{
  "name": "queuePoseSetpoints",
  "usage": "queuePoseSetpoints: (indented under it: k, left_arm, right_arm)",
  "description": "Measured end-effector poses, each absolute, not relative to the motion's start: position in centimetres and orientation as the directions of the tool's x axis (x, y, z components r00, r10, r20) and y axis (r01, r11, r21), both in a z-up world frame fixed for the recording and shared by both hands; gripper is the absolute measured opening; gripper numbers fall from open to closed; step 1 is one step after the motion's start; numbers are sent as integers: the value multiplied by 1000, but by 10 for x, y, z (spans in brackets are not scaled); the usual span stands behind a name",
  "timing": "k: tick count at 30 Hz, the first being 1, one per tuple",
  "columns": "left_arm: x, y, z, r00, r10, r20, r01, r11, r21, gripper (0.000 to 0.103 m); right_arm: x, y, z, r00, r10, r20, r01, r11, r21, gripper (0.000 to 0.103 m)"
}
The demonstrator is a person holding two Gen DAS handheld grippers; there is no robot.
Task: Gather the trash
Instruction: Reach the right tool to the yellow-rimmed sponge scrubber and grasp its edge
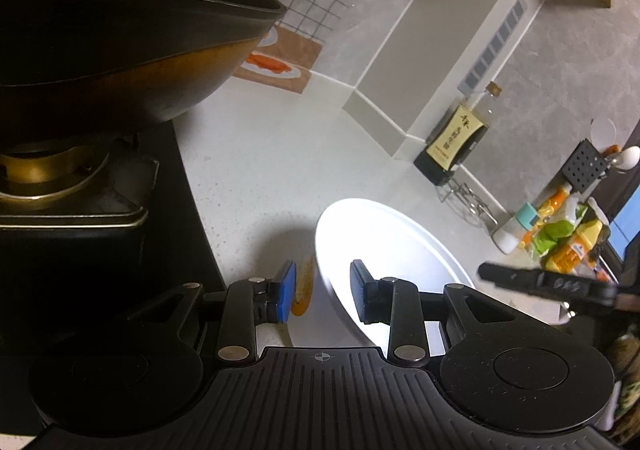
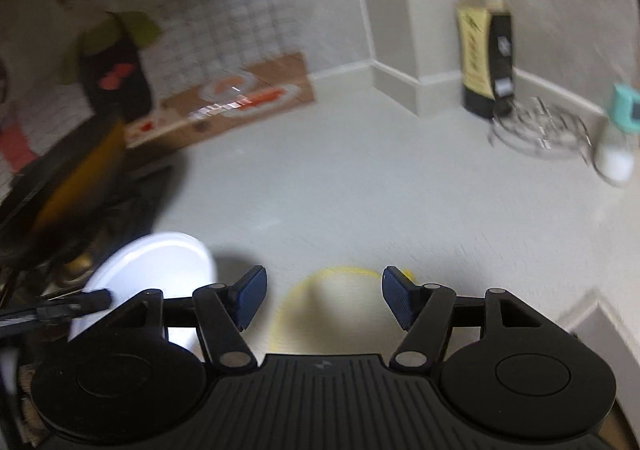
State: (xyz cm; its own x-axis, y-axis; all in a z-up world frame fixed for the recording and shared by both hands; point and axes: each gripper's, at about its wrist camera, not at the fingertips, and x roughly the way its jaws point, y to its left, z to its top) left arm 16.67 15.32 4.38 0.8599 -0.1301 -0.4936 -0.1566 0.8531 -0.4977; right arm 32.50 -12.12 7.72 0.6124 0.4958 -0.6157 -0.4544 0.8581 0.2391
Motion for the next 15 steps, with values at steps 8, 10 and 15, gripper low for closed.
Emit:
queuePoseSetpoints:
  k: [8, 10, 15]
  left_arm:
    - [164, 149, 45, 861, -139, -490, -142, 858, -494, 33]
    - [165, 150, 44, 858, -139, -495, -144, 859, -492, 33]
    - [167, 153, 40, 852, -141, -505, -152, 856, -495, 33]
  right_arm:
    - [320, -98, 47, 610, 441, -659, -496, 860, 117, 69]
    - [318, -88, 39, 618, 414, -669, -505, 861, 66, 70]
    - [307, -76, 31, 650, 404, -644, -529, 848, -2, 83]
